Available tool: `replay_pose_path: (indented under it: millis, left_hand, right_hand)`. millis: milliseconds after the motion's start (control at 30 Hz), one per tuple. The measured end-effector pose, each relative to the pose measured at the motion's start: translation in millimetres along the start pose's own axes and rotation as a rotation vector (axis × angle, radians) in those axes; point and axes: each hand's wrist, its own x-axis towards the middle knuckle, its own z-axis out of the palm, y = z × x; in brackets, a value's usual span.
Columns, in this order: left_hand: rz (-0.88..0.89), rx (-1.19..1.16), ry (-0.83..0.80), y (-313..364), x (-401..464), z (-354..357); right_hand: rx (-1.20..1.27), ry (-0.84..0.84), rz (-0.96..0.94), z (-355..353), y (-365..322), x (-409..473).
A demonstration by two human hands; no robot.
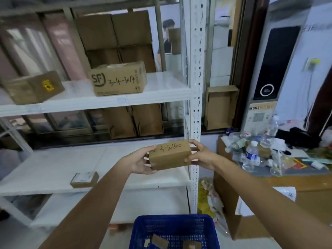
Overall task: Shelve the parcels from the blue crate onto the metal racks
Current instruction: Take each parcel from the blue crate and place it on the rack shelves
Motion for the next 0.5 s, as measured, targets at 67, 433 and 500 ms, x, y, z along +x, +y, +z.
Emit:
replay_pose_path:
  millis: [67,433,500]
  left_hand:
    - [0.083,0.028,0.017,12,-8,3]
    - [0.22,0.079,0.023,14,-38,0]
    - [0.258,0.053,0.055,12,-42,-3]
  right_hand:
    - [-0.012,-0.018,0.016,-2,-15,-4]
    - [0.176,0.041,-0.032,17,-38,8]
    - [0.151,0.011,-0.033,20,-38,10]
